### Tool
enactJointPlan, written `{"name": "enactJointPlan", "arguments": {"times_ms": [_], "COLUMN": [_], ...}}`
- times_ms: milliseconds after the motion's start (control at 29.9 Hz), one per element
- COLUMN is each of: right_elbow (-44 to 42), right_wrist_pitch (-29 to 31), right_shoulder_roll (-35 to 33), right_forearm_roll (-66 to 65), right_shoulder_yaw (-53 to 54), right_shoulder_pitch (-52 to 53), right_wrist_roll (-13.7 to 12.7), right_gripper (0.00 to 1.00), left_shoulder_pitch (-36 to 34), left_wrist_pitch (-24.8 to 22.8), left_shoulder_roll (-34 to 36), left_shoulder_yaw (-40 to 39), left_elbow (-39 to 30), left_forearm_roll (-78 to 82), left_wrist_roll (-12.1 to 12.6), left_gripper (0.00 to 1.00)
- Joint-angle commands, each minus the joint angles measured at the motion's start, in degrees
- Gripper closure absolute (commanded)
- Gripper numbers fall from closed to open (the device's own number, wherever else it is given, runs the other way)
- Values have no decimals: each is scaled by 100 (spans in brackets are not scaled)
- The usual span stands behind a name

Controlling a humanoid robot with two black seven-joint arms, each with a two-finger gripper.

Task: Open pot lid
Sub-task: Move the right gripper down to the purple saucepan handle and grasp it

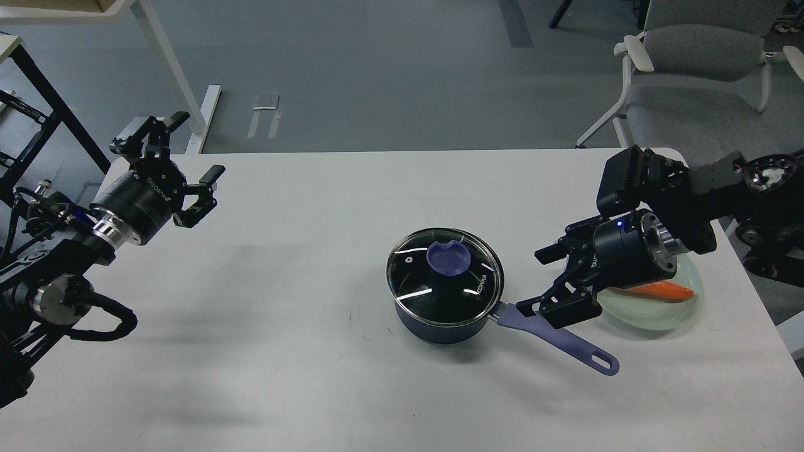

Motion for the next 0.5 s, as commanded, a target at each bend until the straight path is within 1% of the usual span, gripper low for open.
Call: {"name": "enactJointPlan", "arguments": {"times_ms": [0, 234, 468], "right_elbow": [11, 3, 11], "right_wrist_pitch": [-37, -151, -160], "right_shoulder_roll": [-34, -280, -421], "right_forearm_roll": [-44, -18, -53], "right_shoulder_yaw": [-233, -233, -233], "right_shoulder_pitch": [-192, -719, -887], "right_wrist_roll": [0, 0, 0], "right_gripper": [0, 0, 1], "left_shoulder_pitch": [3, 3, 3], "left_wrist_pitch": [3, 126, 161], "left_shoulder_roll": [1, 1, -25], "left_shoulder_yaw": [4, 13, 13], "left_elbow": [1, -113, -166], "left_forearm_roll": [6, 6, 6], "left_wrist_roll": [-6, -6, -6], "left_gripper": [1, 1, 1]}}
